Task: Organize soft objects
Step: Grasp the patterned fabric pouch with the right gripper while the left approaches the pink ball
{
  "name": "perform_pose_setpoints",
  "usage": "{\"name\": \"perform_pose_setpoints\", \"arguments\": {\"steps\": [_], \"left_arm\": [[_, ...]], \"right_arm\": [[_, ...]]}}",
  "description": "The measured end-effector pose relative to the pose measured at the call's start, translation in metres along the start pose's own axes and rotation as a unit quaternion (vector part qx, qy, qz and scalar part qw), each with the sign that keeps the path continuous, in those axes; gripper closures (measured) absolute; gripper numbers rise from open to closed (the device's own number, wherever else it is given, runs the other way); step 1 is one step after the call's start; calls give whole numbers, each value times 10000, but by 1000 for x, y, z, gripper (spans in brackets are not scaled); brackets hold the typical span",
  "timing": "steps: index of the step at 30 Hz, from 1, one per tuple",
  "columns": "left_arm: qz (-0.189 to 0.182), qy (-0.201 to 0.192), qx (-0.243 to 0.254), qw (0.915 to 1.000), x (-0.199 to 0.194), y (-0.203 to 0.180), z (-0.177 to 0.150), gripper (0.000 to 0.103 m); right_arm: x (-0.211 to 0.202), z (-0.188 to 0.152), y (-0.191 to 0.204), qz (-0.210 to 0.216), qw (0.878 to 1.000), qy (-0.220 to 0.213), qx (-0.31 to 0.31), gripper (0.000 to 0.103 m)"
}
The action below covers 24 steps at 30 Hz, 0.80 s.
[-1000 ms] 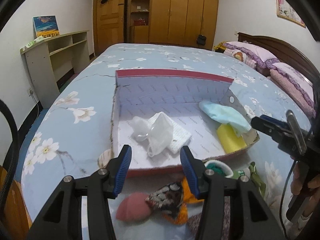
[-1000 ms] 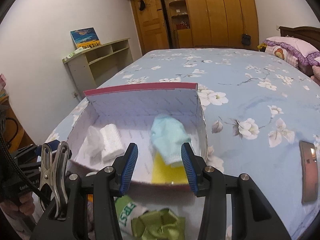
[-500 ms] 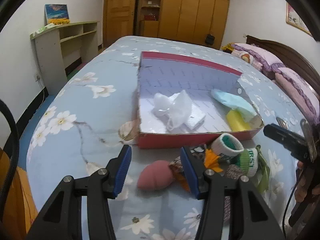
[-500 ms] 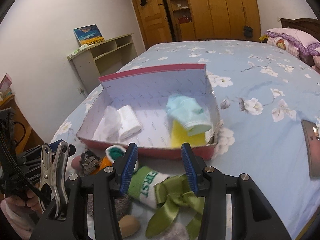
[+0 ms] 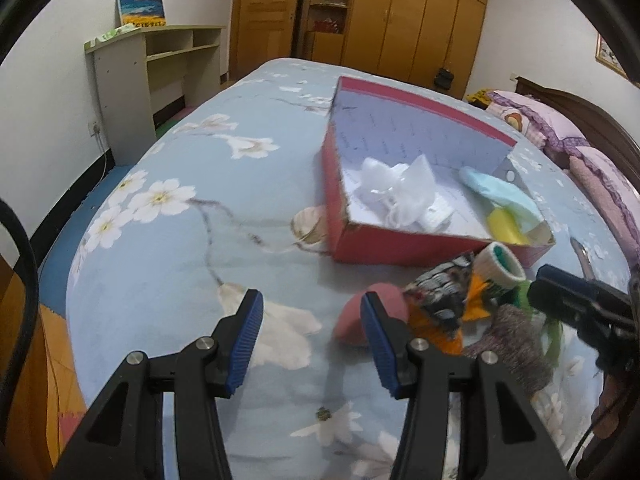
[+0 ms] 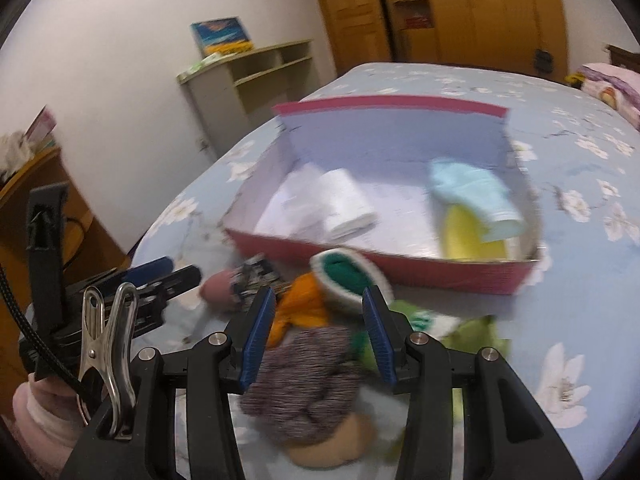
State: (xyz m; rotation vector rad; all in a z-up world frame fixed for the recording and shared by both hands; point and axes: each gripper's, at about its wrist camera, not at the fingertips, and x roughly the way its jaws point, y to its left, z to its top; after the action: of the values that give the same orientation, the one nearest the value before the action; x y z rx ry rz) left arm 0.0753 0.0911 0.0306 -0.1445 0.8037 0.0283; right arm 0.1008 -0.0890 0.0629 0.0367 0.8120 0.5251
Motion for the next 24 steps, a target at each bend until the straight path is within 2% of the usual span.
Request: {"name": "perform_pose_setpoints", "arguments": {"steps": [8, 24], "left_arm": [[-33, 38, -188, 9998, 3, 15, -9, 50], [-115, 44, -317, 9994, 7, 29, -18, 50]], "right_arm": [[26, 3, 30, 174, 9988, 248, -395, 57], [72, 9, 45, 100, 9972, 579, -459, 57]]}}
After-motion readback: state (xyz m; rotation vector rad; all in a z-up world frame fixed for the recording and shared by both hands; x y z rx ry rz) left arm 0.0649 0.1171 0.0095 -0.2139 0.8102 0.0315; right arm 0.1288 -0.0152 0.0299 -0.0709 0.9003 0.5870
